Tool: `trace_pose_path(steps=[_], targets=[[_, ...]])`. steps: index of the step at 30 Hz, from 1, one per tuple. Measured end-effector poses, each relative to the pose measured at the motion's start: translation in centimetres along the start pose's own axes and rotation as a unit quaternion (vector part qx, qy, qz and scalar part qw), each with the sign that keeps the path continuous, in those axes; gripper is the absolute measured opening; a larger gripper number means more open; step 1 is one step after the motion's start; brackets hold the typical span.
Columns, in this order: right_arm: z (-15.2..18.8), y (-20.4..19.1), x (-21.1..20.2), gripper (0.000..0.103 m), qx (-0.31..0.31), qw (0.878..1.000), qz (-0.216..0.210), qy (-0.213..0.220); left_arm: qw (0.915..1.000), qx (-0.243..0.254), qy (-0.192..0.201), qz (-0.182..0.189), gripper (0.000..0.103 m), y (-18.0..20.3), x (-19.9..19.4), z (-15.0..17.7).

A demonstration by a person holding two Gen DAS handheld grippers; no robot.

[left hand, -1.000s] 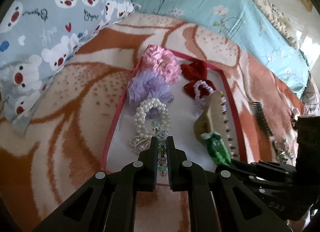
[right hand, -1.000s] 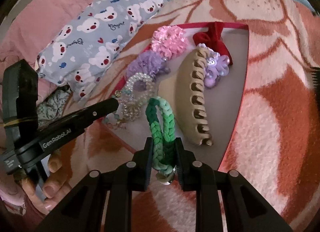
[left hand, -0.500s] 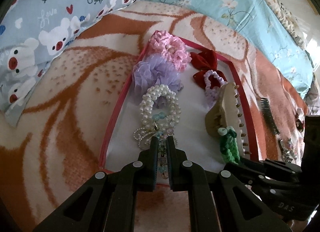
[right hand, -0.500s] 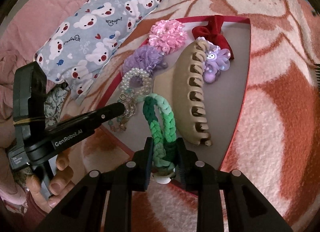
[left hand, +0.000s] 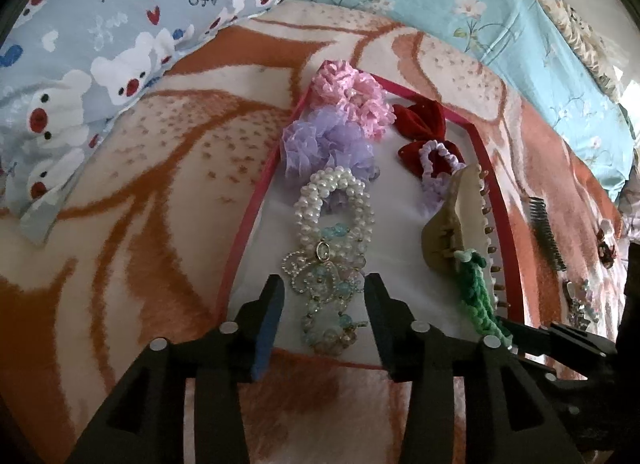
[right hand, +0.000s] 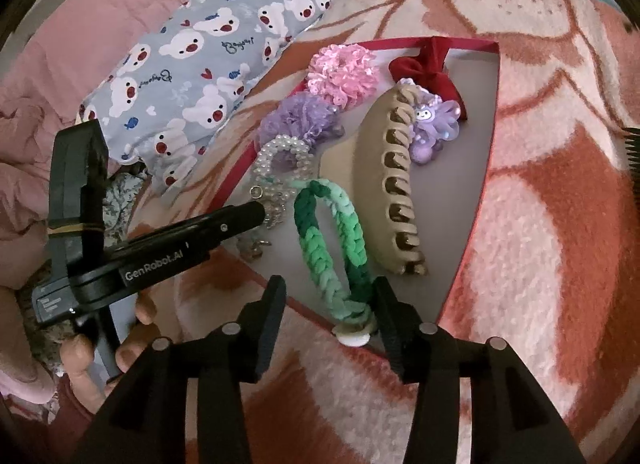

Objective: Organize jewelry
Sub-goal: 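Open both tools and move them back toward the black comb and pastel bracelet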

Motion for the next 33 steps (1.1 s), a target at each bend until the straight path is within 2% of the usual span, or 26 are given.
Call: trace_pose_path(steps=[3, 15, 30, 33], targets=[[0.5, 0.2, -0.9, 0.048, 0.002, 1.000, -0.003, 0.006, 1.0000, -0.001, 0.007, 0.000, 0.048, 0.0, -0.9, 0.2], [2.4, 3.5, -6.1, 0.048, 0.045, 0.998, 0.003, 0.054, 0.9991, 0.020, 0.030, 0.020, 0.051, 2.5, -4.4, 0.5], [7.1, 11.4, -12.9, 0.048, 0.125, 0.986, 0.052, 0.100, 0.9932, 0.099, 0.026, 0.057, 0.051, 10.8, -5.6, 1.6], [8.5, 13.5, -14.5, 0.048, 0.142, 0.981, 0.072, 0.108, 0.9910, 0.116, 0.020, 0.063, 0.055, 12.9, -5.2, 1.6]])
Point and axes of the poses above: each gripper's, at about its wrist camera, not at the fingertips, and x roughly the way its jaws point, y to its right, z to its underside, the point moved 3 cm from there along x, roughly the way its jaws point, and after that the axes turned 10 degrees about -y, right-handed, at the moved point
